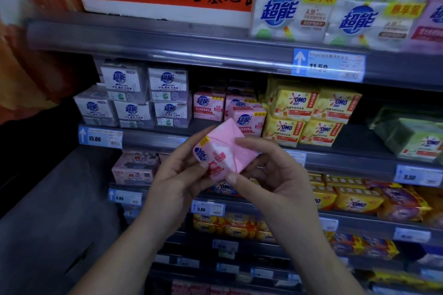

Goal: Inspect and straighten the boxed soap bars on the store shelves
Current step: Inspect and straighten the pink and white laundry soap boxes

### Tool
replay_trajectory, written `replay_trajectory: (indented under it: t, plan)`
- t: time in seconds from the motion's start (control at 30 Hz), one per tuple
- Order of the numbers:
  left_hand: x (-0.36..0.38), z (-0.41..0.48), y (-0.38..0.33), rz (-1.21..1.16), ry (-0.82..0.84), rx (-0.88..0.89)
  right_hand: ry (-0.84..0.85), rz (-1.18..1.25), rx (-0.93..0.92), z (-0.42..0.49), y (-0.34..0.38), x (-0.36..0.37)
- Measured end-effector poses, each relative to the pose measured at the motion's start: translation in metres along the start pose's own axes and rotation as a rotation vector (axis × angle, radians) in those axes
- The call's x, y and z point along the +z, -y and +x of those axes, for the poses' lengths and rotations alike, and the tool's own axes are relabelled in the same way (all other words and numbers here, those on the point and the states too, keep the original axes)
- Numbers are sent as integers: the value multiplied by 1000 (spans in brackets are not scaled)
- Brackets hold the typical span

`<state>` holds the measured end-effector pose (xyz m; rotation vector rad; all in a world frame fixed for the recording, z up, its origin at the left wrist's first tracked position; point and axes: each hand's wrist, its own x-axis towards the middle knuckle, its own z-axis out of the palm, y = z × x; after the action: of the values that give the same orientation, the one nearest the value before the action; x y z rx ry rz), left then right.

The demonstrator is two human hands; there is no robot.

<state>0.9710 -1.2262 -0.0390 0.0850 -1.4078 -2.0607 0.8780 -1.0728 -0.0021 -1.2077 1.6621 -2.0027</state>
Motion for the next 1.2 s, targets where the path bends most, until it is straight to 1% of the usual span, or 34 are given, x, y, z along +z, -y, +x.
replay_trajectory:
  t: [0.13,0.2,0.27,0.37,0.5,0.57,0.63,0.7,0.77,0.87,0.97,1.07,1.2]
  plan:
    - [4,-3,-6,143,-12,73,-43,-9,21,0,-5,-6]
    - [6,-6,-10,203,11,120,-78,62,73,0,-8,-6]
    - [9,-8,-12,235,32,152,-113,152,189,1,-11,-2]
    - [12,-7,-15,304,-17,221,-130,341,331,0,-15,5]
    - [15,-7,-17,360,-51,266,-111,523,421,2,-16,11]
    - [16,-7,-18,373,-71,273,-100,560,457,4,-17,13]
    - [14,-6,-19,364,-85,269,-85,557,455,5,-19,13]
    - [11,-6,-18,356,-108,251,-74,536,428,6,-21,12]
    - [7,-4,-15,343,-117,234,-92,457,383,8,-23,10]
    - [1,1,-8,339,-202,227,-142,247,292,9,-25,9]
    - [-4,7,-2,432,-287,228,-141,45,193,11,-25,14]
    - [-6,13,-4,442,-323,254,-149,-23,140,13,-27,20]
    - [-12,25,-4,544,-391,288,-127,-125,93,22,-33,25]
